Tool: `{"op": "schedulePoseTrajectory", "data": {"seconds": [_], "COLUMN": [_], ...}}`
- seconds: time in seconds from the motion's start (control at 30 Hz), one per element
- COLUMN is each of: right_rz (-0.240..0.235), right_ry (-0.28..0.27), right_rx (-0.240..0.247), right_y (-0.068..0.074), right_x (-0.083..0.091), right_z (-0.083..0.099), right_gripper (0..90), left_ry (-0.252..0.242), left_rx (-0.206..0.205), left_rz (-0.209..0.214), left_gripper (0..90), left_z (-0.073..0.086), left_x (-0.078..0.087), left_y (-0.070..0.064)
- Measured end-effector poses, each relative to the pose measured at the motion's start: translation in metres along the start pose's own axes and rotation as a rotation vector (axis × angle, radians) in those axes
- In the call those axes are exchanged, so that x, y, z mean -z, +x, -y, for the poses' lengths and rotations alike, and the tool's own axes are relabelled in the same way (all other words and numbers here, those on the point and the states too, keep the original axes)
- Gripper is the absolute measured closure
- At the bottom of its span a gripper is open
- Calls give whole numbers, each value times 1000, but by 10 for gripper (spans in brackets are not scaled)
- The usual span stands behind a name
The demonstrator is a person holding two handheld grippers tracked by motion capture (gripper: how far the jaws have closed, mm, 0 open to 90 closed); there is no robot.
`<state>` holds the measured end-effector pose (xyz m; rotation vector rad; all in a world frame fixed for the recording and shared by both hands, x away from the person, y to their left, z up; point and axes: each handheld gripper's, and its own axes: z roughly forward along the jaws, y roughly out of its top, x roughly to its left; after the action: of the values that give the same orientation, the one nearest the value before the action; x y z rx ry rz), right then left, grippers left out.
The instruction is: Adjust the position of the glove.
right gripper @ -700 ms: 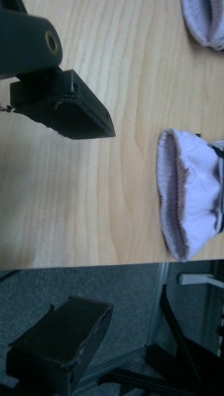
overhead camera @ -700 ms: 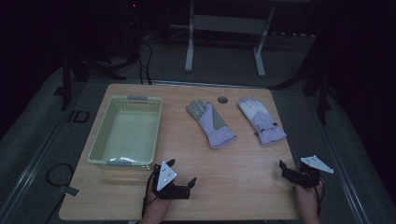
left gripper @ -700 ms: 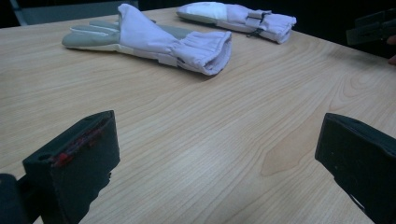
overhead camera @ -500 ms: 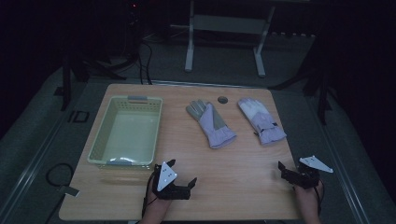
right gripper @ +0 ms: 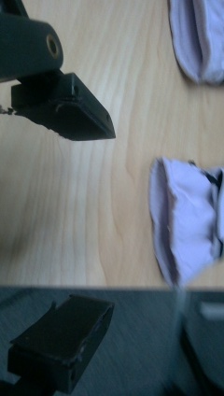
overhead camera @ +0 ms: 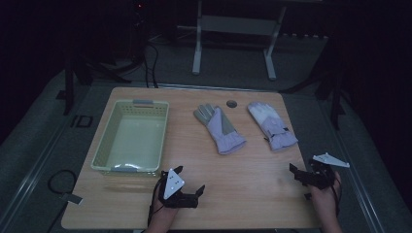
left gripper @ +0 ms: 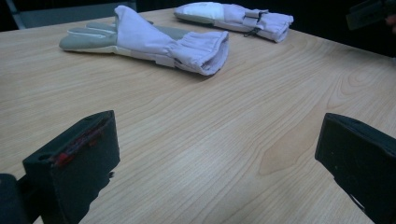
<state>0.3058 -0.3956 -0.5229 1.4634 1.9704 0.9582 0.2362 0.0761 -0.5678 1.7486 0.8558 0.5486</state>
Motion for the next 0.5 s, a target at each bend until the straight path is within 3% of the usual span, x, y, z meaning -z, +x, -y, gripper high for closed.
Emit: {"op": "schedulePoseTrajectory", "data": {"seconds": [0.07,0.2,0.33,0.5], "right_rz": [-39,-44,-22,-37], "right_ry": [10,12,-5,-48], "right_rx": [-15,-8,-48,4], "right_y": [-2,1,5,14], "right_x": [0,0,-1,2], "right_z": [-8,-20,-38,-59], "right_gripper": [170,149,117,108], "left_ry": [-1,0,0,0], "left_rx": [-12,-10,-9,-6], "left_rz": [0,0,1,3], "left_gripper": [0,0,0,0], "left_z": [0,0,0,0], "left_x": [0,0,0,0], "left_y": [-1,-1,0,0]}}
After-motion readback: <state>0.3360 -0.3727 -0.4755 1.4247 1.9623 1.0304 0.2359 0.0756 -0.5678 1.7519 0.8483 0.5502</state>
